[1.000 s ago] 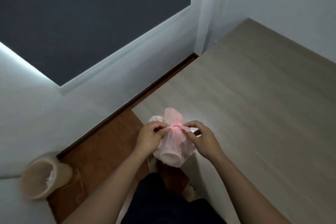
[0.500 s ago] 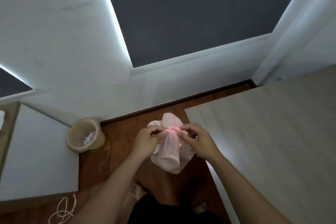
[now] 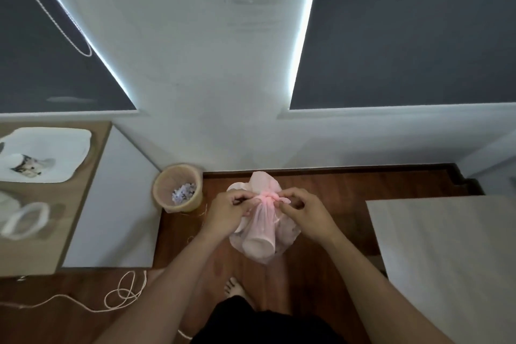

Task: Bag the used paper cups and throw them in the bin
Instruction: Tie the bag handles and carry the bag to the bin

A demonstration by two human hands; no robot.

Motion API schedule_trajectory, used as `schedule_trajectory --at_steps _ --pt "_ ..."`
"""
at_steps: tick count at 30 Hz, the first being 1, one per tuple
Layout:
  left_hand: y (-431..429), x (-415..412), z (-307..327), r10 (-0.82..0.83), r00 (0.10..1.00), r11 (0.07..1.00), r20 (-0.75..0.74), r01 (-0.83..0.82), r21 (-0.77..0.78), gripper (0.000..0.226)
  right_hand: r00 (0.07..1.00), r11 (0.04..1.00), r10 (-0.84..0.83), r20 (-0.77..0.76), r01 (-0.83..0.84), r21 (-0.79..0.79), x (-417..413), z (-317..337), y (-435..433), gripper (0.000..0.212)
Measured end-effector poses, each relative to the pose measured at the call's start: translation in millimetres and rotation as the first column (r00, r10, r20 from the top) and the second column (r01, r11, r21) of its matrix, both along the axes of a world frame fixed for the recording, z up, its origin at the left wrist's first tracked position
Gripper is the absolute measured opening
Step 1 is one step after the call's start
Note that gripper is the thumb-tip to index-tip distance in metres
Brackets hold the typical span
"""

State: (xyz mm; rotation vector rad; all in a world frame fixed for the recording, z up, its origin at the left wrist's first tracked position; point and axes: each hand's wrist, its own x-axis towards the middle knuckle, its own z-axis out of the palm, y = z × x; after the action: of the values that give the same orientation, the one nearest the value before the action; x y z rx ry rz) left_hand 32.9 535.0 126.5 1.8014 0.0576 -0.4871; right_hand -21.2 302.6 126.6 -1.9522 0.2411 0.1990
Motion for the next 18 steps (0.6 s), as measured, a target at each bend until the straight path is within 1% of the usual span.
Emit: schedule_trajectory --at_steps 5,9,11,18 --pt "54 37 -5 0.042 0.999 0.999 0.008 -0.042 0.027 0.017 0.999 0.999 0.043 -0.001 -0.043 0.01 50 -14 50 0.019" --pt "82 59 -12 0.058 0.998 0.998 0.004 -0.058 0.029 0.014 0.998 0.998 0.055 -0.011 -0.055 -0.01 78 -23 75 0.019" --pt "94 70 -17 0.082 0.997 0.996 -0.016 -0.081 0.02 0.014 0.998 0.998 0.06 -0.026 -0.061 -0.016 93 -24 86 0.018" --pt "117 108 -30 0.158 0.988 0.987 -0.003 -0.157 0.042 0.019 0.988 0.988 0.148 -0.047 -0.15 -0.041 154 -44 107 0.019"
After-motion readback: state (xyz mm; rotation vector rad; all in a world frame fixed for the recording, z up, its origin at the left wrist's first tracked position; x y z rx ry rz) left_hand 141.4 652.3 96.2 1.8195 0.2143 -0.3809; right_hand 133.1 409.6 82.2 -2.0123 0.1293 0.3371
